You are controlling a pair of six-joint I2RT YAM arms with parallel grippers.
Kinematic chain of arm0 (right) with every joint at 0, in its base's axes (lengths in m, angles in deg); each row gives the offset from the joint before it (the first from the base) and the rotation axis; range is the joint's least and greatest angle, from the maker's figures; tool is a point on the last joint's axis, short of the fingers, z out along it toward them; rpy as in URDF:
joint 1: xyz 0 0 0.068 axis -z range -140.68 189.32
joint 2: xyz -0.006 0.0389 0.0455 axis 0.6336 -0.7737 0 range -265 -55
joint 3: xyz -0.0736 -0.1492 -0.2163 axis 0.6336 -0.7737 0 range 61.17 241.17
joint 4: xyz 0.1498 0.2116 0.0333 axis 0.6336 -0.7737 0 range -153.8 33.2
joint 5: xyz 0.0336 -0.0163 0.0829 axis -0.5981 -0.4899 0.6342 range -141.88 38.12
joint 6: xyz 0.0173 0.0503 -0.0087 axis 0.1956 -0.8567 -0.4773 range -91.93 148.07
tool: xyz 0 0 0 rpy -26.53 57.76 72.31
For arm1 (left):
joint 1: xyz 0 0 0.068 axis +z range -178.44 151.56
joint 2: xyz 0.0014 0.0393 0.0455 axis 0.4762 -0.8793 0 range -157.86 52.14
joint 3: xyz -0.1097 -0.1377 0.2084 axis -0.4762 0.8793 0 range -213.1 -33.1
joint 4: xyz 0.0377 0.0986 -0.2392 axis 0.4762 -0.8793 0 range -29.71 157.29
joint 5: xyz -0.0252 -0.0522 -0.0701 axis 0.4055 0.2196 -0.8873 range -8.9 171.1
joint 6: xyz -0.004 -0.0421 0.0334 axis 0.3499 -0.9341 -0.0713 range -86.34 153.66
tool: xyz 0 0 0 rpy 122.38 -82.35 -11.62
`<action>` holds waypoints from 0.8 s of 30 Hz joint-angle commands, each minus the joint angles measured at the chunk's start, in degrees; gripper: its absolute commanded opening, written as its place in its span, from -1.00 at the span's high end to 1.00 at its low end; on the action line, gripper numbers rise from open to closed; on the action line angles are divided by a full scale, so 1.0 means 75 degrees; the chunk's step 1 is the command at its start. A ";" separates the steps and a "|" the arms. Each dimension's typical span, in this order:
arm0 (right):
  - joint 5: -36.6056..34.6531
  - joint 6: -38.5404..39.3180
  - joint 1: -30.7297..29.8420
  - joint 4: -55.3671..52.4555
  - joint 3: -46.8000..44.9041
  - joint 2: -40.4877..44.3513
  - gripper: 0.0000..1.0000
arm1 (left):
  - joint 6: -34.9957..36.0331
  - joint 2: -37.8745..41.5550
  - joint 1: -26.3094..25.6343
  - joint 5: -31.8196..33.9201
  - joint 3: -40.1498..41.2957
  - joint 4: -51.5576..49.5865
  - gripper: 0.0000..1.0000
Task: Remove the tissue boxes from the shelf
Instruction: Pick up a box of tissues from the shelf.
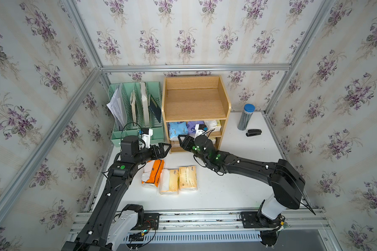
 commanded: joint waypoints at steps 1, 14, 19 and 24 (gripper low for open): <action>0.0088 0.0179 0.0102 -0.0322 -0.0005 -0.0004 -0.29 | -0.0045 -0.0085 -0.0035 -0.0135 -0.0025 0.0359 -0.99; 0.0404 0.0104 0.0281 0.1325 -0.0182 -0.0542 -0.32 | -0.0253 0.0306 -0.0096 -0.0039 0.0480 0.0670 -0.99; 0.0371 0.0066 0.0288 0.1469 -0.0066 -0.0709 -0.32 | -0.0221 0.0386 -0.0117 -0.0018 0.0616 0.0603 -0.99; 0.0334 0.0016 0.0288 0.1638 -0.0156 -0.0682 -0.33 | -0.0103 0.0364 -0.0129 -0.0059 0.0578 0.0407 -0.99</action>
